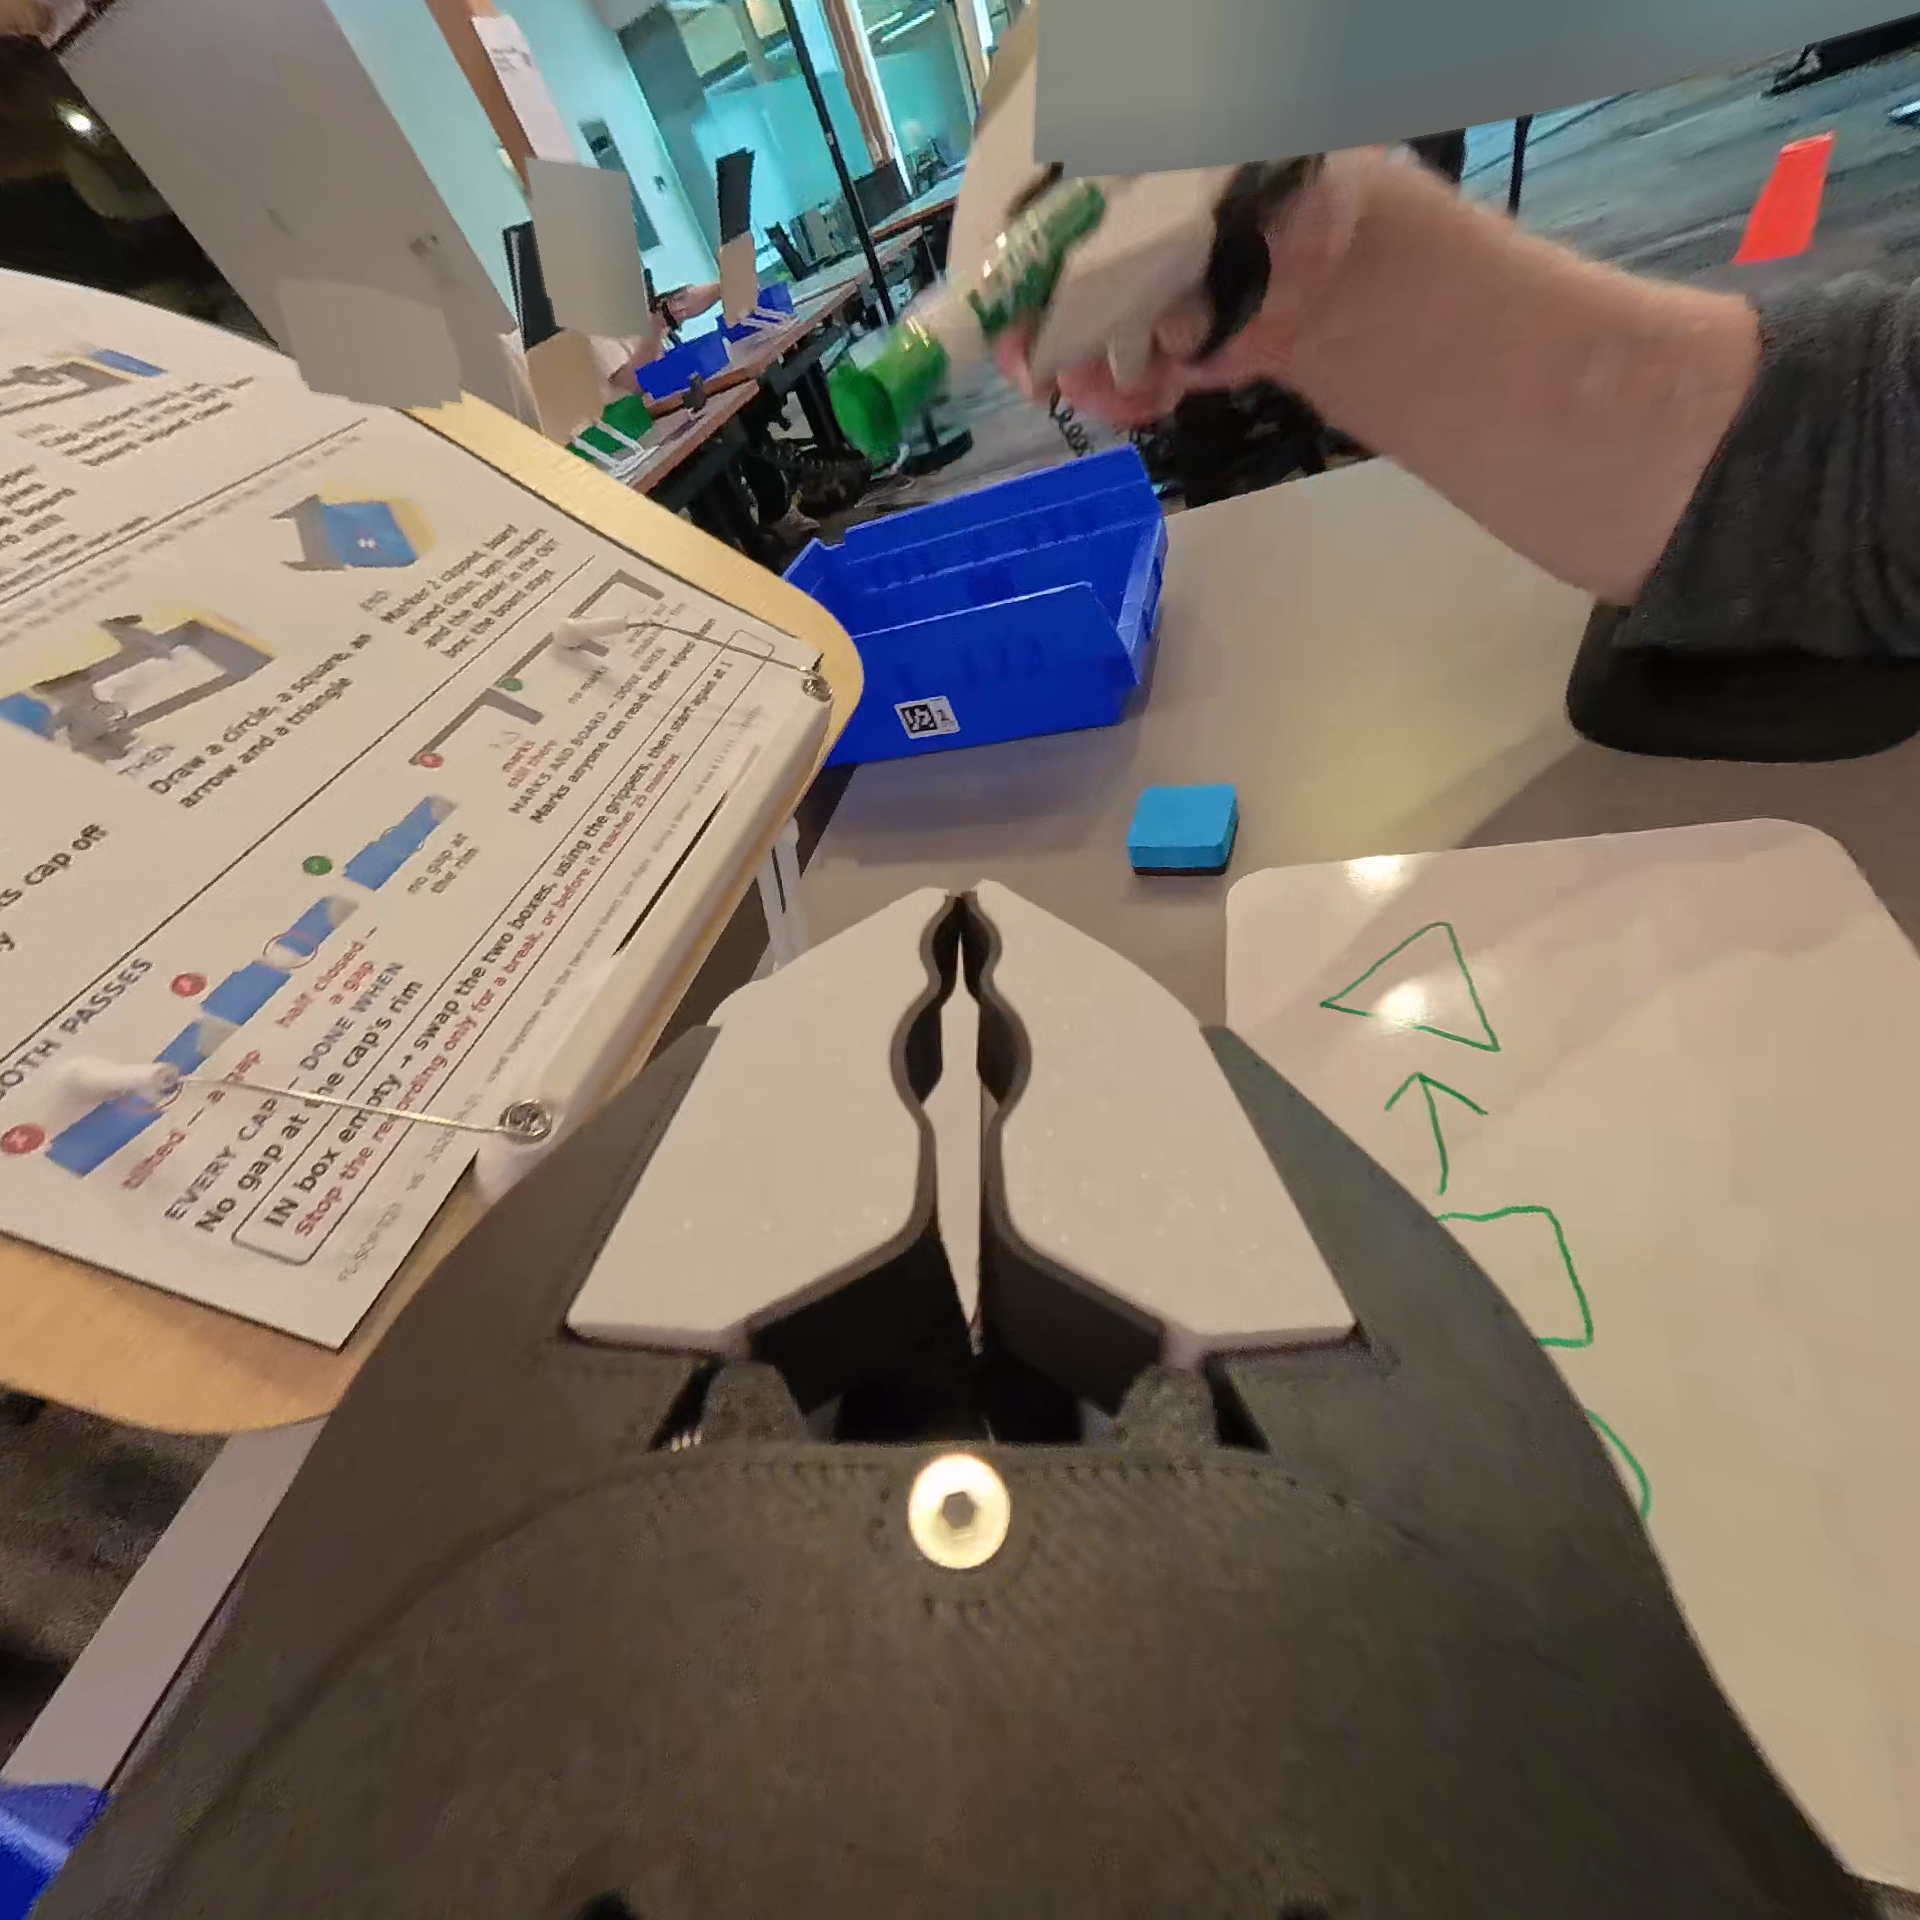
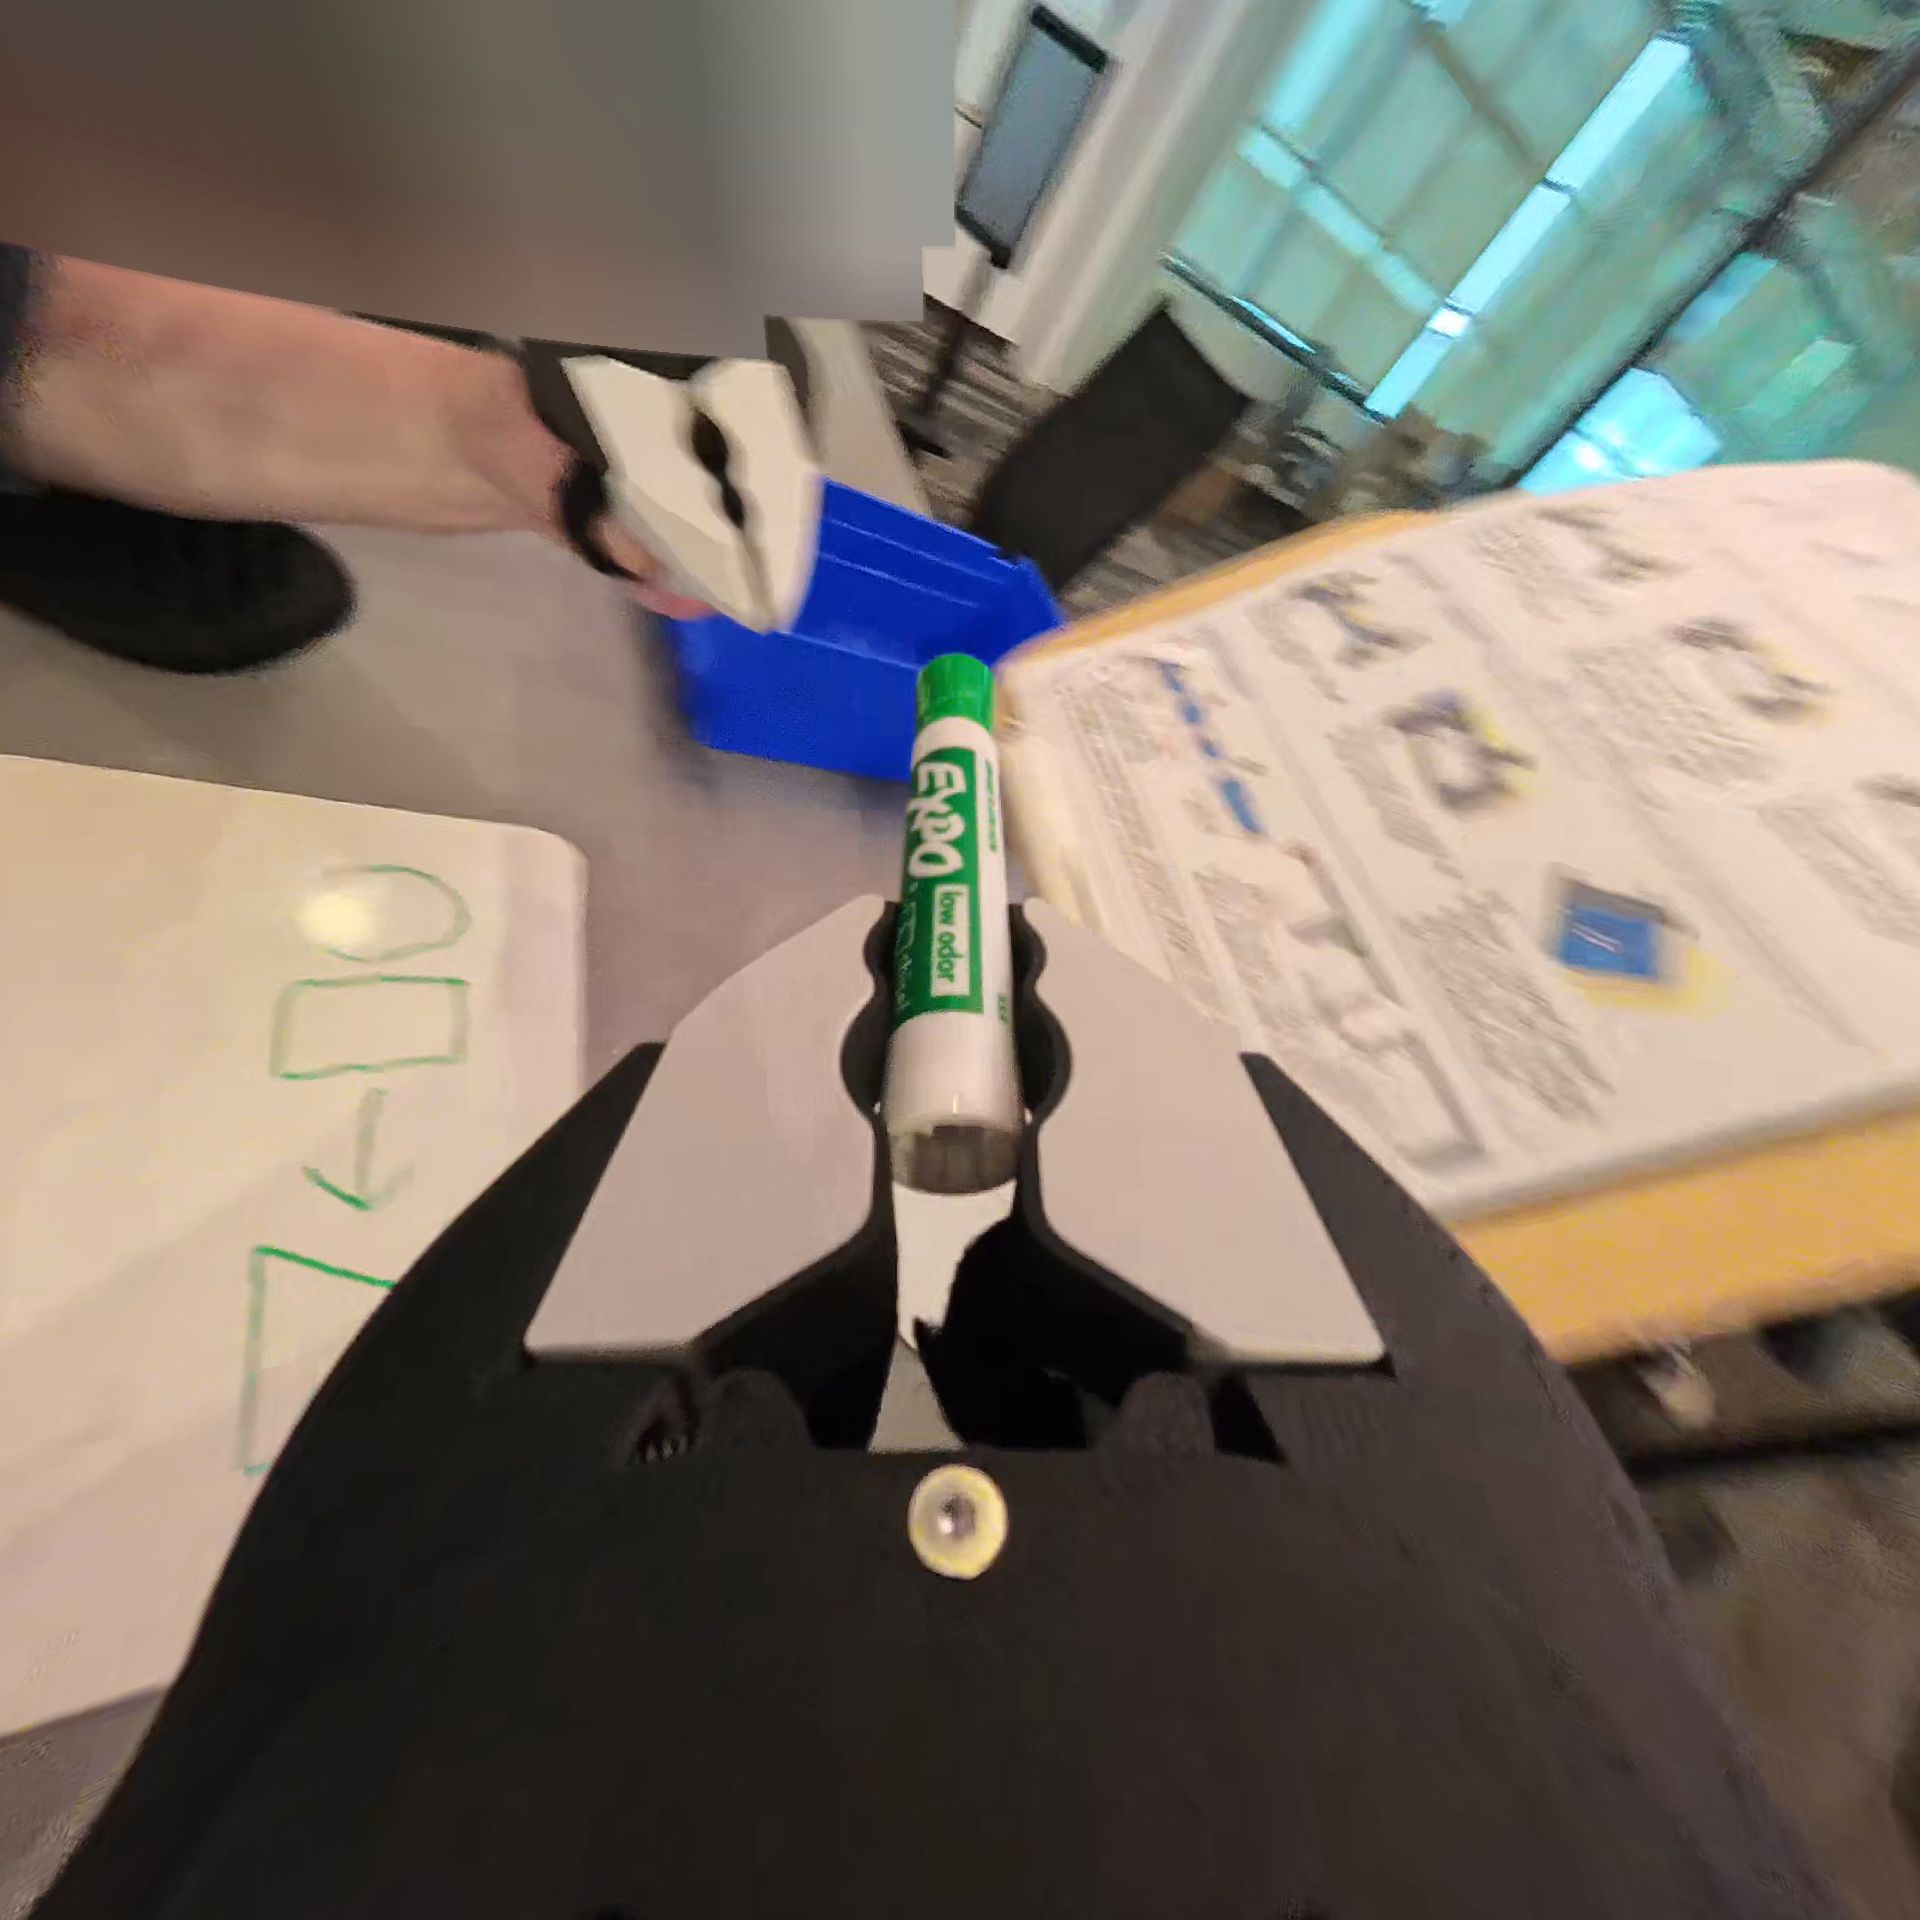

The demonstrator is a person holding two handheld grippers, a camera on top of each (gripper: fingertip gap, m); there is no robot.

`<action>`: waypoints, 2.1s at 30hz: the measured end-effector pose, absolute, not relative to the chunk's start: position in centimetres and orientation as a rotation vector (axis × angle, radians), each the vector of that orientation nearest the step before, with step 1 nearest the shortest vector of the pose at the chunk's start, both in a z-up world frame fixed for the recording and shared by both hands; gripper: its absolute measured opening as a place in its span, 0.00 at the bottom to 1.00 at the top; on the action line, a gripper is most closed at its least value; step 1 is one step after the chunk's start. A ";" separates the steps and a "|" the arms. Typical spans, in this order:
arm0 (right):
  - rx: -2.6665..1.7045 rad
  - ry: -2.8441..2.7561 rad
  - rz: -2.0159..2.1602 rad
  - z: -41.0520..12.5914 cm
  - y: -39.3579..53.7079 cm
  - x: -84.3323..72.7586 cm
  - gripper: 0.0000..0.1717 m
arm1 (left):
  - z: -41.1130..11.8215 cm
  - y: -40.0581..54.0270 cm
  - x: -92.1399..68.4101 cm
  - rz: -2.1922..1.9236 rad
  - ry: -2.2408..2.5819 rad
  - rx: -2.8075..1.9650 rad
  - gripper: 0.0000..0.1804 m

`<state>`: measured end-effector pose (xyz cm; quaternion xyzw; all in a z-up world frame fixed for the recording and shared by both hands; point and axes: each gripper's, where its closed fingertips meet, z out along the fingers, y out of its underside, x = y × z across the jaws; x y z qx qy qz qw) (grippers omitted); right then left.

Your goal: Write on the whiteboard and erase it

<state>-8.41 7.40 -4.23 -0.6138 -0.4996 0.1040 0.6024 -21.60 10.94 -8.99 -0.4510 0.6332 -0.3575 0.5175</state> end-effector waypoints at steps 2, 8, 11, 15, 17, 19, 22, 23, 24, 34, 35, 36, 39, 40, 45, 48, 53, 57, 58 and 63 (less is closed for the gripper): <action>-1.493 -0.991 0.095 -2.5 8.5 -3.1 0.12 | -9.4 11.3 -21.5 -0.841 1.522 -1.094 0.00; -1.839 -0.457 -0.386 -4.9 10.7 15.9 0.13 | -12.0 11.4 -20.4 -0.828 1.581 -1.158 0.00; -2.064 -0.293 -0.483 -10.3 10.8 22.6 0.12 | -13.0 11.7 -20.1 -0.835 1.586 -1.189 0.00; -2.299 -0.214 -0.507 -17.6 11.3 26.4 0.12 | -14.0 11.9 -20.0 -0.840 1.608 -1.213 0.00; -2.377 -0.199 -0.514 -20.1 11.6 27.0 0.12 | -14.4 12.1 -20.0 -0.844 1.614 -1.227 0.00; -2.441 -0.192 -0.547 -21.6 11.7 27.6 0.12 | -14.7 12.3 -20.0 -0.846 1.613 -1.240 0.00; -2.488 -0.159 -0.593 -22.9 11.9 28.6 0.12 | -15.0 12.5 -20.0 -0.855 1.614 -1.256 0.00; -2.508 -0.163 -0.612 -23.4 11.9 29.0 0.12 | -15.2 12.6 -20.0 -0.859 1.613 -1.261 0.00; -2.522 -0.165 -0.653 -23.8 11.9 29.4 0.12 | -15.3 12.7 -20.0 -0.858 1.613 -1.269 0.00; -2.589 -0.182 -0.756 -24.1 11.2 31.1 0.41 | -16.4 12.5 -19.8 -0.849 1.658 -1.306 0.00; -2.549 -0.178 -0.750 -23.0 11.3 30.9 0.42 | -16.3 12.5 -19.8 -0.850 1.658 -1.304 0.01; -2.525 -0.177 -0.726 -22.0 11.2 30.4 0.43 | -16.2 12.5 -19.8 -0.851 1.656 -1.304 0.01; -2.389 -0.373 -0.614 -17.8 11.6 26.1 0.40 | -15.6 12.6 -20.0 -0.860 1.636 -1.301 0.01; -2.357 -0.466 -0.551 -16.7 11.5 23.8 0.38 | -15.5 12.6 -20.1 -0.864 1.632 -1.299 0.01; -2.127 -0.998 -0.206 -12.6 9.0 10.0 0.40 | -15.2 12.9 -20.4 -0.861 1.627 -1.308 0.03; -2.181 -1.296 -0.135 -14.6 6.2 4.7 0.41 | -15.1 13.1 -20.6 -0.849 1.631 -1.313 0.03; -2.312 -1.498 -0.129 -19.4 6.0 2.2 0.44 | -15.0 13.4 -21.0 -0.838 1.637 -1.327 0.04; -2.322 -1.572 -0.122 -21.1 6.6 1.2 0.45 | -15.3 13.7 -21.4 -0.815 1.665 -1.342 0.04; -2.318 -1.584 -0.114 -21.0 6.6 1.0 0.45 | -15.4 13.9 -21.5 -0.800 1.675 -1.355 0.04; -2.386 -1.642 -0.140 -21.7 5.3 1.8 0.46 | -15.4 13.7 -22.3 -0.759 1.732 -1.386 0.06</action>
